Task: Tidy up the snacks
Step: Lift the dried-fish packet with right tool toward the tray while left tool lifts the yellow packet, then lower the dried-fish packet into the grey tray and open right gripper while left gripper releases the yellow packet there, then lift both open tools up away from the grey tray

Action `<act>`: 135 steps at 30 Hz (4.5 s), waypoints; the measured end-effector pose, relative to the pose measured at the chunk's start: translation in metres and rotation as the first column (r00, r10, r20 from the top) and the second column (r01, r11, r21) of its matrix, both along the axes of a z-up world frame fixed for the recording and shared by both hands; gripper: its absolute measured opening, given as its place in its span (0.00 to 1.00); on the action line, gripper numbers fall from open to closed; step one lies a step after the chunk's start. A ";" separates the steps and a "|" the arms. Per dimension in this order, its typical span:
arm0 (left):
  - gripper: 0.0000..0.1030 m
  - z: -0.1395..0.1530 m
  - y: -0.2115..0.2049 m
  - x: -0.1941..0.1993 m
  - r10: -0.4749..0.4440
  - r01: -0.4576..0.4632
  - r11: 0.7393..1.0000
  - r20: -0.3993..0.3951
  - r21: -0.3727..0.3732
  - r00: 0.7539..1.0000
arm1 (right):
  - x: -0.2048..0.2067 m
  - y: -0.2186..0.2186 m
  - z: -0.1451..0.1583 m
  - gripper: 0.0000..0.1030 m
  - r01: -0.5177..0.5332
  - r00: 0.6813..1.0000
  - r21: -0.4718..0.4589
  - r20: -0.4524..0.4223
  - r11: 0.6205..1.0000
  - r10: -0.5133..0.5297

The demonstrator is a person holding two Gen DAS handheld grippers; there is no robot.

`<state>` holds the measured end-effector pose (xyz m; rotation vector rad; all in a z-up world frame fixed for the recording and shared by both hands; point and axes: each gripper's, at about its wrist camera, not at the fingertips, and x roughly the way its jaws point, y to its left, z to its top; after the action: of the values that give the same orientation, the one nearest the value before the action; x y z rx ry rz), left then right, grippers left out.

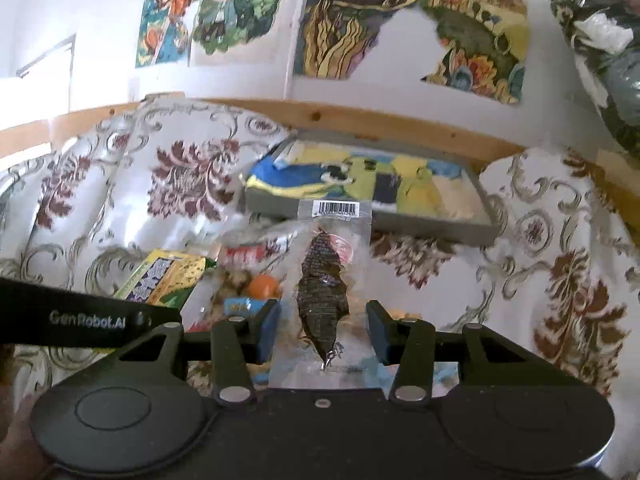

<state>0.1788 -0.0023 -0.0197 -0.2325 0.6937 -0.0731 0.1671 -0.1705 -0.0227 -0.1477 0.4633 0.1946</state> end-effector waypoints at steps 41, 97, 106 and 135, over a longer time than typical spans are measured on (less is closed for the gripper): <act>0.49 0.038 -0.084 0.252 0.097 -0.105 0.993 0.145 0.050 0.985 | 0.250 -0.094 -0.003 0.47 0.035 0.985 0.152 0.164 0.988 -0.060; 0.99 0.090 -0.052 0.165 0.217 -0.198 0.975 0.276 -0.097 0.936 | 0.161 -0.099 0.080 0.99 0.066 0.951 0.216 0.281 0.974 -0.127; 1.00 0.096 -0.038 0.096 0.234 -0.227 0.972 0.330 -0.062 0.915 | 0.102 -0.097 0.092 0.99 0.043 0.950 0.259 0.289 0.965 -0.120; 1.00 0.044 -0.016 -0.045 0.130 -0.149 0.988 0.336 0.032 0.933 | -0.059 -0.083 0.039 0.99 0.121 0.958 0.218 0.228 0.968 -0.172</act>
<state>0.1340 -0.0180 0.0246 -0.2079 0.3391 0.0436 0.1077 -0.2537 0.0166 0.0623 0.2036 0.0741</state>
